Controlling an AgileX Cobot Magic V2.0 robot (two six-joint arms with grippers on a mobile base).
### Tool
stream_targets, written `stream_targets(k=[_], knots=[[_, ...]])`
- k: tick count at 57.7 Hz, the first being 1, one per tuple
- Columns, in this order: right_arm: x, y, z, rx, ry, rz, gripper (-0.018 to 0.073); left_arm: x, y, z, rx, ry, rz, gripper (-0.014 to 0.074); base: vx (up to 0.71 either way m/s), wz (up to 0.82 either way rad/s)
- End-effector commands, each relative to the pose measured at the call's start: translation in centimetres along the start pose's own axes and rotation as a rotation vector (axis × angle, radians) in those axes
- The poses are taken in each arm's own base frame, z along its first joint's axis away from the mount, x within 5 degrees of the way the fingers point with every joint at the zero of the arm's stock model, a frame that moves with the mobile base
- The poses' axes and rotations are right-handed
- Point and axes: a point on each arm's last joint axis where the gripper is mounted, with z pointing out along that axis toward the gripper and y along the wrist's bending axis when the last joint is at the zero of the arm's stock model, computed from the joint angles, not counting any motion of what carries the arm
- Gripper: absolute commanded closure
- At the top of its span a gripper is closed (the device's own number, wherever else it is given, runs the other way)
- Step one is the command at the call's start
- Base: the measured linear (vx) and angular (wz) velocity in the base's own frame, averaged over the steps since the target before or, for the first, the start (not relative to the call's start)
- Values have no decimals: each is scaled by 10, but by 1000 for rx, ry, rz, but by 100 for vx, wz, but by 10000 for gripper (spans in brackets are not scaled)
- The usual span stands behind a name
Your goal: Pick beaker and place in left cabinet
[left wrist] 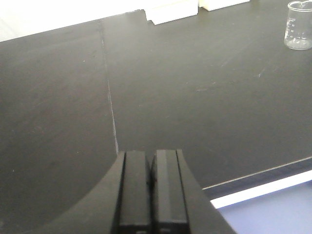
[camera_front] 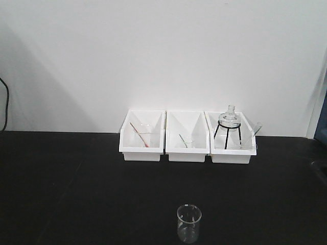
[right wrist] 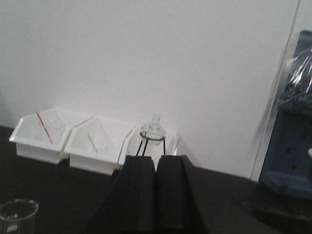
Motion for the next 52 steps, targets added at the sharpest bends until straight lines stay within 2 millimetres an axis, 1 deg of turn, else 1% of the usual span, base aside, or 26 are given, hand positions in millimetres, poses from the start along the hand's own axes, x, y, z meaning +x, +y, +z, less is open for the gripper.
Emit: stream_targets(k=[1, 6, 13, 17, 22, 27, 33, 36, 40, 45, 52], knots=[[-8, 0, 16, -28, -38, 28, 531, -14, 1, -3, -9, -109, -4, 603, 0, 0], [-2, 0, 26, -44, -14, 48, 499, -14, 1, -3, -9, -109, -4, 603, 0, 0], [4, 2, 38, -78, -17, 67, 421, -14, 1, -3, -9, -109, -4, 603, 0, 0], [9, 4, 46, -98, -11, 81, 361, -14, 1, -3, -9, -109, -4, 603, 0, 0], [18, 6, 55, -118, 10, 99, 262, -14, 1, -3, -9, -109, -4, 603, 0, 0], [32, 8, 66, -140, 63, 118, 167, -14, 1, -3, -9, -109, -4, 603, 0, 0], [48, 11, 80, -178, 86, 126, 90, -14, 1, -3, -9, -109, -4, 603, 0, 0], [58, 15, 89, -219, 101, 136, 61, -14, 1, -3, -9, -109, -4, 603, 0, 0], [67, 21, 100, -286, 98, 135, 28, -14, 1, -3, -9, -109, -4, 603, 0, 0], [78, 34, 114, -407, 91, 131, -8, -14, 1, -3, -9, -109, -4, 603, 0, 0], [92, 55, 137, -515, 120, 143, -42, -14, 1, -3, -9, -109, -4, 603, 0, 0]])
